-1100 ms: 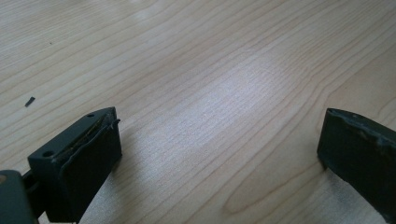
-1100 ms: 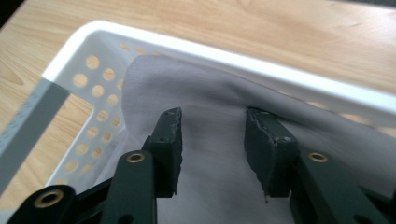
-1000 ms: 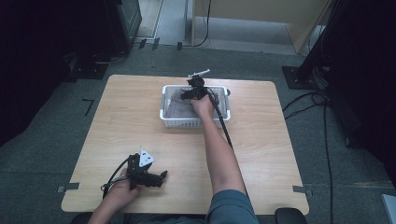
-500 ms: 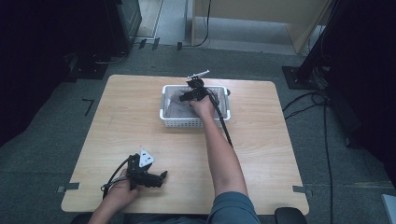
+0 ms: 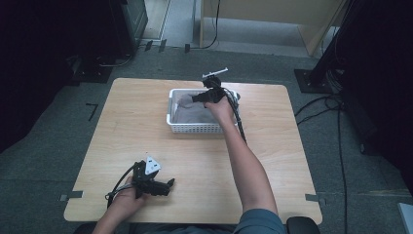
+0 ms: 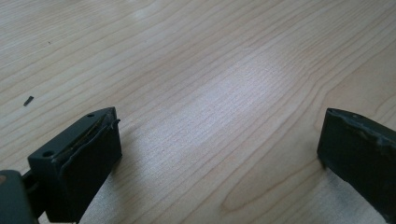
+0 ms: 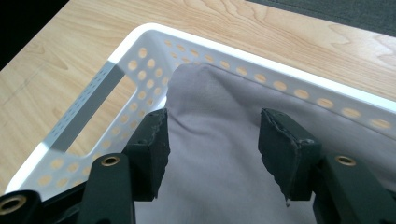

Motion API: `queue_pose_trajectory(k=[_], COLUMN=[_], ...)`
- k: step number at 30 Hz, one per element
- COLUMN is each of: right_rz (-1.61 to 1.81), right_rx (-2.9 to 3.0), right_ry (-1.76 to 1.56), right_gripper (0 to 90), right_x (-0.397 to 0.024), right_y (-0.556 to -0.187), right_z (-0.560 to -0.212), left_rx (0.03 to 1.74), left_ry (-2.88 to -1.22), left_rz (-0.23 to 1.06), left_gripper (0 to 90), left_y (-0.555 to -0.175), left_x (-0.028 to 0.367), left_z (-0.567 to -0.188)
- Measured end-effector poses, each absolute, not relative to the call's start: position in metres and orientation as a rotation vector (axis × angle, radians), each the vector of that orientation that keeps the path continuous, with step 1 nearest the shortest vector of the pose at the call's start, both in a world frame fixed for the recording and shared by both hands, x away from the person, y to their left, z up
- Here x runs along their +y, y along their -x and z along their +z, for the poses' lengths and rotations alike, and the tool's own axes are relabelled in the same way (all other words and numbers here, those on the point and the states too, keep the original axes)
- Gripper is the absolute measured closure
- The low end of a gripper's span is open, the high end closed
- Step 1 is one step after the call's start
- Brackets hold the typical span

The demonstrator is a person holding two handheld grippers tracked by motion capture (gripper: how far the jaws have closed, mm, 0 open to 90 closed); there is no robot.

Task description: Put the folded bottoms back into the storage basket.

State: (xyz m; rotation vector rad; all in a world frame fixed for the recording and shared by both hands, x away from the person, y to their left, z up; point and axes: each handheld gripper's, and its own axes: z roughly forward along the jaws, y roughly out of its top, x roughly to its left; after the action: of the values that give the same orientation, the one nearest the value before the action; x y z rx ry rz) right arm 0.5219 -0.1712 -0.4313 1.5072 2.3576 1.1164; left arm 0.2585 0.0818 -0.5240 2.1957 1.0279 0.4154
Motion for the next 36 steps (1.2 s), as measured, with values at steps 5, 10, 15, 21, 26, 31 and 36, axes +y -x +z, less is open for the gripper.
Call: queue_pose_trajectory(k=[5, 10, 15, 21, 26, 31, 36], right_rz=[1.136, 1.142, 1.143, 1.147, 1.167, 1.178, 1.171], right_rx=[2.357, 2.373, 2.369, 2.378, 2.379, 2.381, 2.389], right_ry=[-1.465, -1.467, -1.433, -1.405, -1.395, -1.369, -1.343], right_gripper=[41.3, 41.4, 40.1, 38.9, 39.1, 38.9, 38.5], right_x=[-0.179, -0.189, -0.196, -0.206, -0.211, -0.216, -0.222], right_y=[-0.509, -0.498, -0.484, -0.469, -0.457, -0.445, -0.430], right_z=[-0.423, -0.418, -0.414, -0.413, -0.413, -0.417, -0.420], left_rx=[1.025, 1.025, 1.024, 1.025, 1.024, 1.025, 1.026], left_ry=[-2.200, -2.200, -2.201, -2.202, -2.202, -2.201, -2.201], left_rz=[0.416, 0.416, 0.415, 0.414, 0.415, 0.414, 0.414], left_gripper=[0.0, 0.0, 0.0, 0.0, 0.0, 0.0, 0.0], left_y=[-0.259, -0.259, -0.259, -0.259, -0.259, -0.259, -0.259], left_x=[0.082, 0.082, 0.082, 0.082, 0.082, 0.082, 0.082], left_z=[-0.524, -0.524, -0.524, -0.524, -0.524, -0.524, -0.524])
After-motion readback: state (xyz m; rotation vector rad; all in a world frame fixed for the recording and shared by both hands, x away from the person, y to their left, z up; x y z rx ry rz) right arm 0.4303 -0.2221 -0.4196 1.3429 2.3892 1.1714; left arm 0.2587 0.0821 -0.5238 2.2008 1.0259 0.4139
